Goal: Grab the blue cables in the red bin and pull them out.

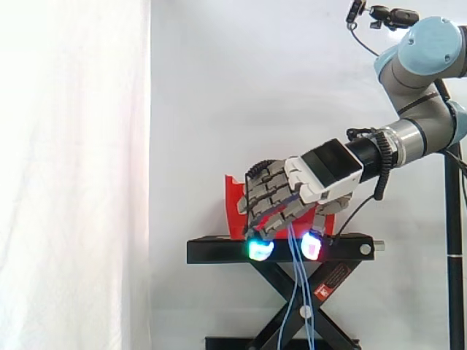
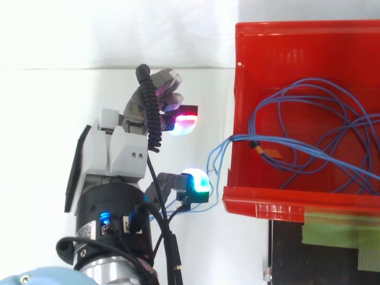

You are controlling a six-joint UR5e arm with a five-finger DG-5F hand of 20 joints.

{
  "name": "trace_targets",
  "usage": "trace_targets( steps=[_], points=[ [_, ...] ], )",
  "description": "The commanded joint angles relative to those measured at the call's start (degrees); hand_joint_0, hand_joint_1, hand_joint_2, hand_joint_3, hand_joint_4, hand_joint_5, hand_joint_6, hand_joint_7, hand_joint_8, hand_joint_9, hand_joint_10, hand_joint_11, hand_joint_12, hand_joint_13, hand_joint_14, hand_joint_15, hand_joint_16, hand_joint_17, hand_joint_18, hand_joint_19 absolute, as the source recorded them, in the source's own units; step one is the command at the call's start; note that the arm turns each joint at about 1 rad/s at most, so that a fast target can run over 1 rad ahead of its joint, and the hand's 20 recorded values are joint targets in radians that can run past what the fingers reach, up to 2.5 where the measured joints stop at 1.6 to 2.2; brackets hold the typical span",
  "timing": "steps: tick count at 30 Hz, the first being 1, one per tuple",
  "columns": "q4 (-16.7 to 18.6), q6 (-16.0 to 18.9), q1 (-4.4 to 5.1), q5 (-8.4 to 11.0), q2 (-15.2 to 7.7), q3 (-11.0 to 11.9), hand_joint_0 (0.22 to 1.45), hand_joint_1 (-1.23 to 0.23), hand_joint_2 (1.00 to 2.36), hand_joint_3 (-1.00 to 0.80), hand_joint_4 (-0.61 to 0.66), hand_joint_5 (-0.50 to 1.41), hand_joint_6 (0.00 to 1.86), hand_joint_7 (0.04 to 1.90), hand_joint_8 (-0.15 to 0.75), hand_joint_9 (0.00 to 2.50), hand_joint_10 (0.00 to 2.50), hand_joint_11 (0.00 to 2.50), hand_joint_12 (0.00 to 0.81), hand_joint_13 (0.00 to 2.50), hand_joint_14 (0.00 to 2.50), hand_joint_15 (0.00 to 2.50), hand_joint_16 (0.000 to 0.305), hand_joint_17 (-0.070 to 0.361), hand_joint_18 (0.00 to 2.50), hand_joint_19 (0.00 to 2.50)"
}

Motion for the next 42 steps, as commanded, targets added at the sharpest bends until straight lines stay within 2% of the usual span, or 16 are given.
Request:
trace_targets(
  steps=[1,2,16,36,41,42],
  points=[
    [-0.11,-1.61,-0.24,-0.14,0.00,-0.06,0.80,-0.99,1.00,-1.00,0.12,0.57,0.01,0.64,0.245,0.63,0.02,0.62,0.357,0.47,0.01,0.33,0.049,0.110,0.42,0.43],
    [-0.11,-2.57,-0.33,-0.14,0.00,-0.06,0.80,-0.99,1.00,-1.00,0.13,0.57,0.01,0.65,0.243,0.63,0.02,0.62,0.357,0.47,0.01,0.32,0.049,0.110,0.42,0.42],
    [-0.99,-4.86,-0.94,-0.22,0.00,-0.06,0.81,-1.00,1.00,-1.00,0.12,0.63,0.01,0.70,0.244,0.65,0.02,0.62,0.354,0.47,0.01,0.32,0.048,0.109,0.42,0.42],
    [-1.17,-7.58,-1.12,-0.31,0.26,-0.14,0.82,-1.00,1.00,-1.00,0.11,0.68,0.00,0.76,0.247,0.68,0.02,0.62,0.353,0.48,0.01,0.32,0.048,0.108,0.43,0.42],
    [-0.90,-8.02,-1.12,-0.31,0.17,-0.67,0.82,-1.00,1.00,-1.00,0.11,0.70,0.00,0.78,0.245,0.69,0.02,0.62,0.352,0.48,0.01,0.32,0.048,0.108,0.43,0.42],
    [-0.46,-8.20,-1.12,-0.40,0.26,-1.55,0.82,-1.00,1.00,-1.00,0.11,0.71,0.00,0.78,0.248,0.69,0.02,0.62,0.352,0.49,0.01,0.32,0.048,0.108,0.43,0.42]
  ],
)
